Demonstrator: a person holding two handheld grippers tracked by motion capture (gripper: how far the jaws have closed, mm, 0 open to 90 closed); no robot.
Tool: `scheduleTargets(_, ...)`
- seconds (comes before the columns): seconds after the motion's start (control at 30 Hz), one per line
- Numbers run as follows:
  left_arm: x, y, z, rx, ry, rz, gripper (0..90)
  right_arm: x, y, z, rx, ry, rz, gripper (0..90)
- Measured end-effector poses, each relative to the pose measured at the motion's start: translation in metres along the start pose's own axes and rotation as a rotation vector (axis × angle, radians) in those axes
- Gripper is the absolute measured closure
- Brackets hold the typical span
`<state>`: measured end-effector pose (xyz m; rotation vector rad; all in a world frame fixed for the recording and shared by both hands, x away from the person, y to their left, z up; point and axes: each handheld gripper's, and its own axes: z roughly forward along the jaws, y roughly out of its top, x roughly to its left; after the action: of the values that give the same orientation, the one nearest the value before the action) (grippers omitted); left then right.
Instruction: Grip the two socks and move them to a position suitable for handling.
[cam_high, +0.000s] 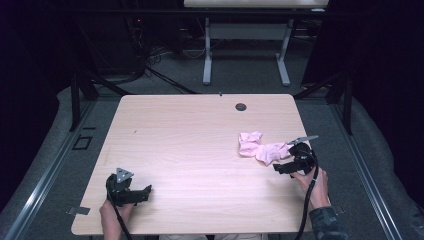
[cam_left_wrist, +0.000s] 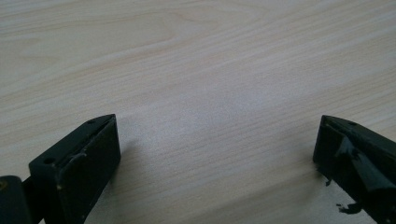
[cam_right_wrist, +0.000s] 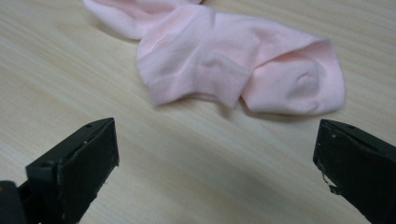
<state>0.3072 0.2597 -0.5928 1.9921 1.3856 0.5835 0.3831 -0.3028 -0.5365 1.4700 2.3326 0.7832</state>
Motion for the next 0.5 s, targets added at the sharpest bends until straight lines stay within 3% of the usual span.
scheduleTargets(0.13, 0.000, 0.000, 0.000, 0.000, 0.000, 0.000, 0.7, -0.009, 0.014, 0.010, 0.009, 0.021, 0.026, 0.0)
scheduleTargets(0.37, 0.000, 0.000, 0.000, 0.000, 0.000, 0.000, 0.7, -0.015, 0.031, 0.021, 0.020, 0.008, 0.034, 1.5)
scheduleTargets(0.47, 0.000, 0.000, 0.000, 0.000, -0.001, 0.000, 0.8, -0.017, 0.039, 0.028, 0.024, -0.011, 0.038, 8.7)
scheduleTargets(0.5, 0.000, 0.000, 0.000, 0.000, -0.001, 0.000, 0.8, -0.017, 0.043, 0.032, 0.015, -0.013, 0.043, 15.0)
